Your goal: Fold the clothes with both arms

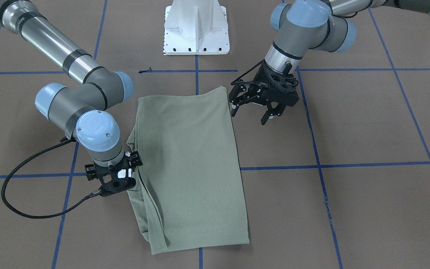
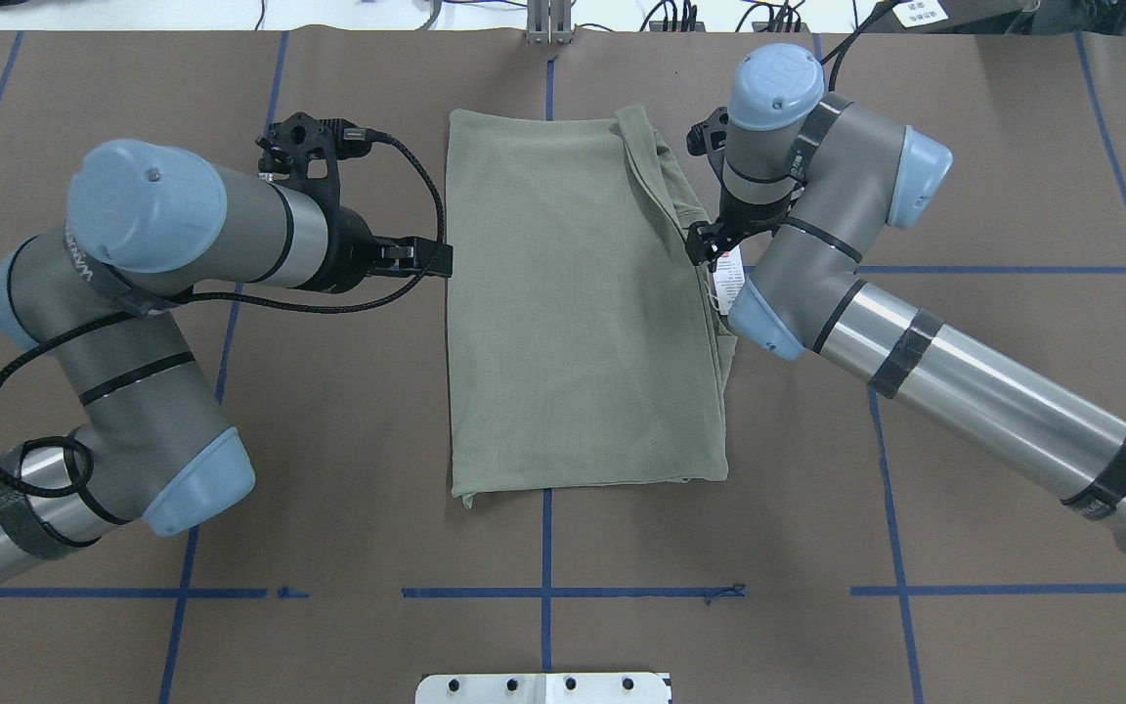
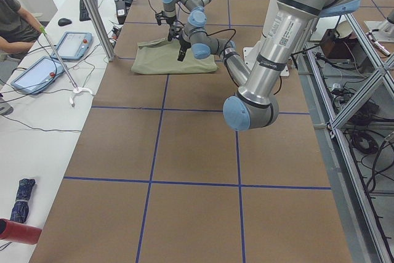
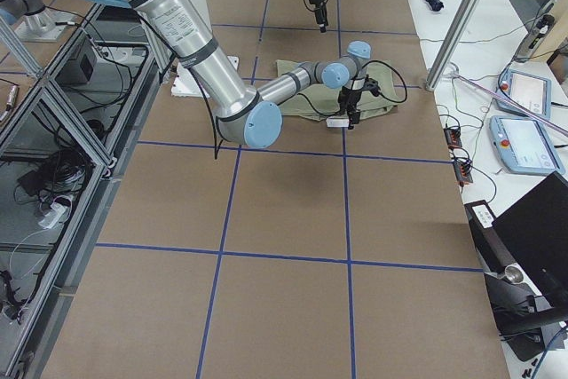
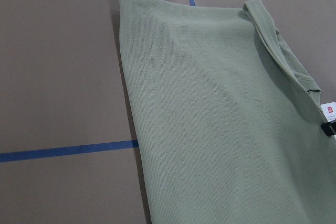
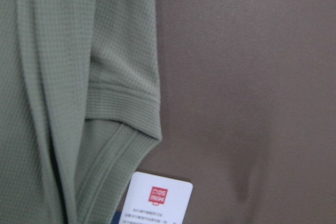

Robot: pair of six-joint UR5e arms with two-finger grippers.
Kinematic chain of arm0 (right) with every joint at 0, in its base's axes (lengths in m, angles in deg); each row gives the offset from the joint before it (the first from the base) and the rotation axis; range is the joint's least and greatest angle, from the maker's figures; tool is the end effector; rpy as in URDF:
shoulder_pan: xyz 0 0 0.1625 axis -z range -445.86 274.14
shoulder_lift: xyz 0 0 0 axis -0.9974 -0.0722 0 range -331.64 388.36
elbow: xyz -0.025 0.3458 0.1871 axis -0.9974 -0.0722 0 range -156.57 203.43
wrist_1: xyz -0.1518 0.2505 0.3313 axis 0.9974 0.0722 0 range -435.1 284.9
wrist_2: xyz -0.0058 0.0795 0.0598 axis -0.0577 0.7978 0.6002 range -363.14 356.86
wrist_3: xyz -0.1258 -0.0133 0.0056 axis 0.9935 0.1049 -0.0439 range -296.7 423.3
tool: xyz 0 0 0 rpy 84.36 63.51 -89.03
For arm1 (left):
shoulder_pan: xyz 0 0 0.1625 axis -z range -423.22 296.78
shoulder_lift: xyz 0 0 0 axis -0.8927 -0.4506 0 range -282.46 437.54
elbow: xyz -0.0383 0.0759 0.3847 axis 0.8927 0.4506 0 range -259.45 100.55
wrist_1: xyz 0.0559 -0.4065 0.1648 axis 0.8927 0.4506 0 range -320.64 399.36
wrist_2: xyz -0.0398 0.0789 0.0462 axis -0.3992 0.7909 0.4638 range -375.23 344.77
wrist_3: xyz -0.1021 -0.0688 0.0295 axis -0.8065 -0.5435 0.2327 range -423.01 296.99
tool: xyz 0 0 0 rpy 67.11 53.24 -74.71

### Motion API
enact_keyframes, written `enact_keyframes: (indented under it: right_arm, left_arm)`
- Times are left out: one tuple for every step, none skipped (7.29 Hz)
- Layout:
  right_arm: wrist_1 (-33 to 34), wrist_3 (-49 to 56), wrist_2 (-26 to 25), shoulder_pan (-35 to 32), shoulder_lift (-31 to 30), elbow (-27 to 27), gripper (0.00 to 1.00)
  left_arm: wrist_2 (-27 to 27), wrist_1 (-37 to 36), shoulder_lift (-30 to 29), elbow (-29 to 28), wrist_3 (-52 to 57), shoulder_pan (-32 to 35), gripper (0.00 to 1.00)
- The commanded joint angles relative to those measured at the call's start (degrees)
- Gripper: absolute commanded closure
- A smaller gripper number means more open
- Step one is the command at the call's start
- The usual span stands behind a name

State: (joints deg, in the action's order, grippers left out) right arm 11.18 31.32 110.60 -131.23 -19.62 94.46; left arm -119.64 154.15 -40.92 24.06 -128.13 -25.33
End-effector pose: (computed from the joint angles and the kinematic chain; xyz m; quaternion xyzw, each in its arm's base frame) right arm -0.4985 -0.6221 0.3486 0.0538 -0.2975 -0.1522 0.9410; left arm 0.4531 -0.4815 0.1837 0.1948 0.5205 -0.0252 0.8309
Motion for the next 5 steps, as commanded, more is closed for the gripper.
enact_keyframes:
  right_arm:
    - [0.04,0.26,0.25,-1.21,1.12,-0.02,0.0]
    - [0.12,-0.18,0.34,-1.56,3.3,-0.89,0.0]
    - [0.04,-1.06,0.34,-1.48,8.46,-6.55,0.0]
    - [-0.23,-1.07,0.25,-1.3,12.51,-12.0,0.0]
    - [-2.23,-1.07,0.16,-1.13,13.16,-13.97,0.0]
  left_arm:
    - [0.0,0.0,-0.01,-0.15,0.25,0.17,0.0]
    - [0.0,0.0,-0.01,-0.24,0.34,0.34,0.0]
    - [0.0,0.09,0.07,-0.32,0.43,0.52,0.0]
    - [-0.09,0.09,-0.01,-0.33,0.34,0.52,0.0]
    - [-0.17,0.09,0.07,-0.33,0.34,0.78,0.0]
